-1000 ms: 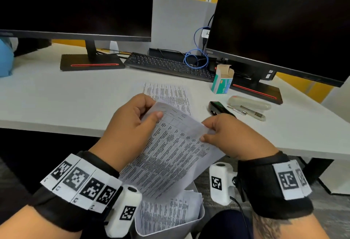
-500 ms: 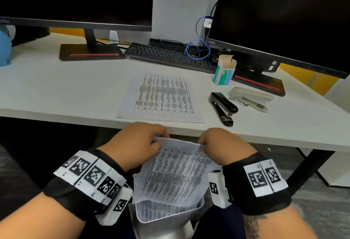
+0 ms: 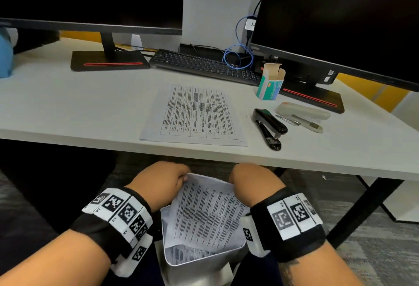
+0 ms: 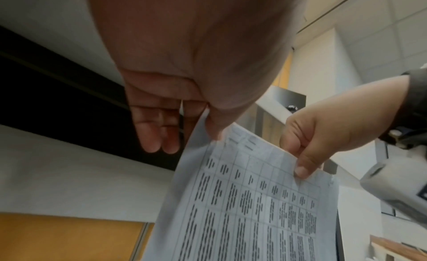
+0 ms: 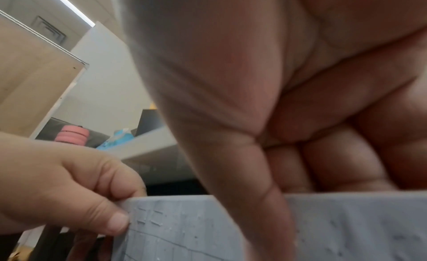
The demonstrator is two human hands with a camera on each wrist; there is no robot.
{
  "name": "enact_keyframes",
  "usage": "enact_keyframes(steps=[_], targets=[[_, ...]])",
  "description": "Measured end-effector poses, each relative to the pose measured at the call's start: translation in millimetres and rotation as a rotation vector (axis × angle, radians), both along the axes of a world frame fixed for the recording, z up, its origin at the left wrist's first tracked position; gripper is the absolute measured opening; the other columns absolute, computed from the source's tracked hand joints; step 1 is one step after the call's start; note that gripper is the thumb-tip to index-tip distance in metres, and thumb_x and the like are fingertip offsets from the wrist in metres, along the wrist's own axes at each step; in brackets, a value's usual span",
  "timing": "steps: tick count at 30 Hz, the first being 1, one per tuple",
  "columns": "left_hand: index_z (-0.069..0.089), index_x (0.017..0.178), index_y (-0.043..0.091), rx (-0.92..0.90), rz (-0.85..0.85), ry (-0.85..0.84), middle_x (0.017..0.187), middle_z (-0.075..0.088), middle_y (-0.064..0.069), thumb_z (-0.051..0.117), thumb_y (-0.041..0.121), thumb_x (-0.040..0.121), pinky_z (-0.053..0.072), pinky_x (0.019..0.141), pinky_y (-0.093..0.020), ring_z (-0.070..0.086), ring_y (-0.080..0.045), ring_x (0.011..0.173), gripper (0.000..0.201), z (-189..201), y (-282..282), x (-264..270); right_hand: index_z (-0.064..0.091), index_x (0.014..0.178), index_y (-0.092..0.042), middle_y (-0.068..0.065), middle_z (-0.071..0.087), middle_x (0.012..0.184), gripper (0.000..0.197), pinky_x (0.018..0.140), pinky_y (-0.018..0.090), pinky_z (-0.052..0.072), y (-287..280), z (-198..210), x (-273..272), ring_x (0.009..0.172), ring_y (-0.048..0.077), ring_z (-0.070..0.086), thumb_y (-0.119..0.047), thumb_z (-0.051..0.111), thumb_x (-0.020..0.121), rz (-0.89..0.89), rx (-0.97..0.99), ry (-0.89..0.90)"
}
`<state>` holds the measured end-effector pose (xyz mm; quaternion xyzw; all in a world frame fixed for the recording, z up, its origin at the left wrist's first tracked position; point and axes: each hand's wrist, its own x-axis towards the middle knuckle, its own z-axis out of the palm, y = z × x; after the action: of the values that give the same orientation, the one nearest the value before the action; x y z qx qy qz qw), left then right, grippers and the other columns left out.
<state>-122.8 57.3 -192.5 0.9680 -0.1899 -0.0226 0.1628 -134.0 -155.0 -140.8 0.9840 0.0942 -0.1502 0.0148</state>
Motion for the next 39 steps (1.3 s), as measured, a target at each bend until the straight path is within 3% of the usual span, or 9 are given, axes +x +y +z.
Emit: enact_keyframes(steps=[9,17,20,23,28,31,33,36,39], targets=[[0.068,0.101,0.021,0.049,0.061,0.252,0.092,0.064,0.006,0.051,0.008,0.089,0.046,0.079,-0.021,0.063,-0.015,0.089,0.025,-41.9,10.5,4.8,0.072,0.102,-0.01,0.011,0.068,0.107,0.022,0.089,0.041,0.053,18.1,-62.5,18.6,0.096,0.03,0.064,-0.005,0.053,0.089,0.059,0.06,0.067],[0.061,0.129,0.018,0.294,-0.085,0.46,0.133,0.059,0.002,0.056,0.014,0.095,0.04,0.1,-0.023,0.056,-0.02,0.121,0.034,-49.7,-1.5,4.7,0.069,0.114,-0.01,0.013,0.065,0.119,0.025,0.095,0.034,0.049,20.3,-94.1,15.7,0.106,0.031,0.062,-0.007,0.056,0.092,0.096,0.078,0.192],[0.065,0.121,0.024,0.241,-0.062,0.414,0.122,0.066,0.002,0.062,0.021,0.091,0.046,0.094,-0.024,0.061,-0.016,0.11,0.031,-51.4,1.3,2.8,0.068,0.115,-0.02,0.003,0.064,0.12,0.028,0.092,0.028,0.045,17.6,-87.2,17.2,0.106,0.022,0.061,-0.01,0.065,0.089,0.088,0.165,0.243],[0.067,0.114,0.03,0.073,-0.054,0.323,0.108,0.07,0.009,0.061,0.029,0.092,0.05,0.088,-0.026,0.064,-0.009,0.097,0.023,-39.4,2.6,0.4,0.069,0.11,-0.025,-0.005,0.066,0.1,0.028,0.082,0.024,0.046,19.3,-60.2,17.0,0.089,0.012,0.06,-0.014,0.07,0.084,0.097,0.329,0.214],[0.061,0.082,0.026,-0.109,-0.127,-0.05,0.082,0.068,0.004,0.059,0.029,0.09,0.04,0.066,-0.027,0.059,-0.014,0.076,0.008,12.0,-8.3,-10.6,0.071,0.097,-0.028,-0.008,0.068,0.075,0.021,0.073,0.019,0.047,15.3,12.4,3.0,0.062,-0.002,0.055,-0.016,0.076,0.08,0.149,0.705,0.198],[0.065,0.094,0.028,-0.184,-0.13,-0.277,0.083,0.067,0.008,0.053,0.034,0.092,0.042,0.065,-0.029,0.059,-0.014,0.077,0.014,47.6,-14.7,-18.8,0.071,0.089,-0.031,-0.013,0.063,0.072,0.018,0.067,0.014,0.042,5.6,42.7,1.4,0.063,-0.005,0.053,-0.014,0.072,0.082,0.101,0.859,-0.194],[0.067,0.095,0.027,-0.26,-0.08,-0.467,0.079,0.066,0.009,0.051,0.035,0.089,0.041,0.064,-0.027,0.059,-0.014,0.074,0.019,63.2,-16.0,-20.7,0.07,0.105,-0.03,-0.014,0.064,0.097,0.026,0.081,0.013,0.041,0.6,48.8,6.3,0.09,-0.002,0.055,-0.017,0.07,0.082,0.106,0.739,-0.412],[0.067,0.099,0.022,-0.257,0.009,-0.675,0.088,0.065,0.004,0.054,0.033,0.085,0.039,0.074,-0.029,0.057,-0.02,0.086,0.022,71.7,-17.7,-15.8,0.053,0.137,-0.031,-0.008,0.053,0.137,0.06,0.11,0.029,0.034,-1.2,37.8,13.0,0.128,0.012,0.044,-0.028,0.073,0.08,0.135,0.465,-0.353],[0.047,0.135,0.027,-0.077,0.107,-0.431,0.135,0.05,-0.002,0.059,0.044,0.083,0.031,0.108,-0.044,0.041,-0.027,0.13,0.057,71.0,-14.4,-10.2,0.058,0.13,-0.029,-0.007,0.056,0.129,0.056,0.105,0.032,0.038,-1.4,31.2,12.1,0.122,0.015,0.047,-0.027,0.077,0.077,0.121,0.444,-0.354]])
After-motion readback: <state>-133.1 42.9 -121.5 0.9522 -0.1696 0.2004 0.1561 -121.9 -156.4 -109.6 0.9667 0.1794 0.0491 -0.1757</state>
